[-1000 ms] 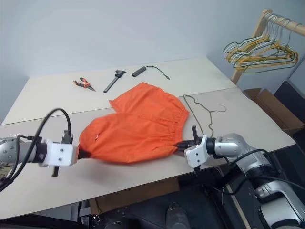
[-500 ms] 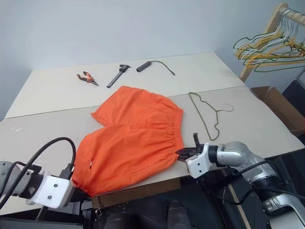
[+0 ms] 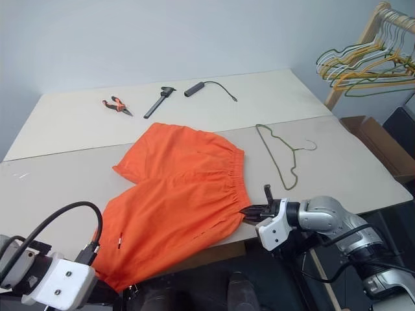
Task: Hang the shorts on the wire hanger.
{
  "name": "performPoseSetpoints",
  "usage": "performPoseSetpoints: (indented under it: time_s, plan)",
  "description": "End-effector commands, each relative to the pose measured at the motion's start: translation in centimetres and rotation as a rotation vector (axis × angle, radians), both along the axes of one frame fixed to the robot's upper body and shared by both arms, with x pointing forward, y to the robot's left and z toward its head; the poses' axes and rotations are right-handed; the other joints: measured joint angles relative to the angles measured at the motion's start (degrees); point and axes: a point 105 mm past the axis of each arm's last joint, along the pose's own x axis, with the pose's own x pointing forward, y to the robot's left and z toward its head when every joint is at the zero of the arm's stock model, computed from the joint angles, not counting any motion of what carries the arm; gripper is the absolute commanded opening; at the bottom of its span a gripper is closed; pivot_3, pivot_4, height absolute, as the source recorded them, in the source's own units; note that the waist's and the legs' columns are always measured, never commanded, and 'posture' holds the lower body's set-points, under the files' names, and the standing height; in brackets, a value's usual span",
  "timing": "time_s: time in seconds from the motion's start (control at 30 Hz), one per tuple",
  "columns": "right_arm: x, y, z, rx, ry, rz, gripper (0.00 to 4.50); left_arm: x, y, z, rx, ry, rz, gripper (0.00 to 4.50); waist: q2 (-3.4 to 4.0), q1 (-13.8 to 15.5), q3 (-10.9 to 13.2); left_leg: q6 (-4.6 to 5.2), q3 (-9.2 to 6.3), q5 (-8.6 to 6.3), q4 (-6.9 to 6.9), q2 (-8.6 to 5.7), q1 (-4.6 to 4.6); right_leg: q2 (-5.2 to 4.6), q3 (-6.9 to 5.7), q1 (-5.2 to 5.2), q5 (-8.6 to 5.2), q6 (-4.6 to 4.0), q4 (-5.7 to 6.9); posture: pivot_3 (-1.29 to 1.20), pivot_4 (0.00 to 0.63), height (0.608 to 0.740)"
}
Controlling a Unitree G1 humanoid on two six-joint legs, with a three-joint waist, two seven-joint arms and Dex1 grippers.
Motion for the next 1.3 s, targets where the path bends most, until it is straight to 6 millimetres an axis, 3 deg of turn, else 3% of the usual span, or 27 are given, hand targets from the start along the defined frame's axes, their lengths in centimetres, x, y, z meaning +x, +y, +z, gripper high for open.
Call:
performPoseSetpoints:
  time_s: [0.03, 0.17, 0.3, 0.37, 0.4, 0.53, 0.67, 0.77, 0.97, 1.3]
  plan:
    - [-0.5, -0.7, 1.7, 0.005, -0.022, 0.001, 1.55, 0.1, 0.6, 0.2, 0.002, -0.010, -0.019, 1.02, 0.00, 0.53, 0.03, 0.01, 0.00, -0.01, 0.00, 0.00, 0.00, 0.00, 0.00, 0.00, -0.01, -0.01, -0.01, -0.17, 0.131, 0.740]
    - [-1.6, -1.9, 2.2, -0.033, 0.018, -0.012, 2.97, 0.8, 2.1, 0.7, -0.002, -0.016, -0.005, 2.32, 0.01, 1.20, 0.04, 0.02, 0.02, -0.01, 0.00, 0.04, -0.01, 0.00, -0.01, -0.04, -0.03, -0.05, -0.01, -0.16, 0.126, 0.740]
    - [-2.0, -3.9, 3.2, -0.008, 0.103, -0.150, 4.41, 2.3, 3.4, 2.2, -0.059, -0.044, 0.055, 3.67, 0.01, 1.95, 0.04, 0.05, 0.03, -0.03, 0.00, 0.08, -0.01, 0.00, -0.04, -0.02, -0.08, -0.05, -0.05, -0.14, 0.118, 0.740]
    - [-1.3, -5.4, 4.7, 0.096, 0.182, -0.336, 4.50, 4.3, 3.8, 3.6, -0.160, -0.101, 0.144, 4.36, -0.03, 2.50, 0.03, 0.05, 0.04, -0.04, 0.01, 0.09, -0.02, 0.00, -0.04, -0.03, -0.08, -0.05, -0.06, -0.14, 0.113, 0.740]
    - [-0.9, -6.1, 5.4, 0.149, 0.222, -0.426, 4.50, 5.3, 3.8, 4.3, -0.217, -0.138, 0.190, 4.47, -0.02, 2.73, 0.03, 0.05, 0.03, -0.04, 0.02, 0.11, -0.01, 0.02, -0.05, 0.00, -0.08, -0.04, -0.06, -0.14, 0.111, 0.740]
    - [2.0, -9.4, 7.5, 0.400, 0.291, -0.813, 4.50, 9.3, 2.7, 7.4, -0.489, -0.221, 0.348, 4.47, -0.14, 3.14, -0.06, 0.06, 0.00, -0.03, 0.07, 0.12, -0.05, 0.02, -0.04, 0.03, 0.00, 0.01, -0.07, -0.16, 0.100, 0.740]
    - [4.8, -11.9, 7.7, 0.576, 0.333, -1.126, 4.50, 12.2, -0.1, 10.0, -0.741, -0.244, 0.410, 4.47, -0.33, 2.76, -0.23, 0.10, 0.00, -0.07, 0.07, 0.12, -0.18, 0.08, -0.05, -0.03, 0.49, -0.01, -0.13, -0.19, 0.086, 0.740]
    - [6.8, -14.0, 6.5, 0.647, 0.409, -1.419, 4.50, 13.3, -2.0, 11.1, -0.843, -0.232, 0.399, 4.47, -0.34, 2.09, -0.27, 0.06, -0.01, -0.08, 0.14, 0.07, -0.37, 0.12, -0.04, -0.13, 0.54, -0.01, -0.14, -0.20, 0.079, 0.740]
    - [9.1, -15.0, 4.7, 0.711, 0.543, -1.650, 4.50, 13.4, -3.6, 11.7, -0.886, -0.211, 0.348, 4.47, -0.34, 0.77, -0.33, -0.04, -0.10, -0.02, 0.16, -0.18, -0.62, 0.12, -0.10, -0.21, 0.57, 0.05, -0.25, -0.20, 0.071, 0.740]
    - [10.8, -14.8, 2.2, 0.715, 0.708, -1.803, 4.50, 12.9, -4.0, 11.7, -0.874, -0.206, 0.321, 4.47, -0.34, -0.11, -0.33, -0.13, -0.17, 0.04, 0.21, -0.25, -0.79, 0.09, -0.11, -0.25, 0.63, 0.18, -0.31, -0.19, 0.082, 0.740]
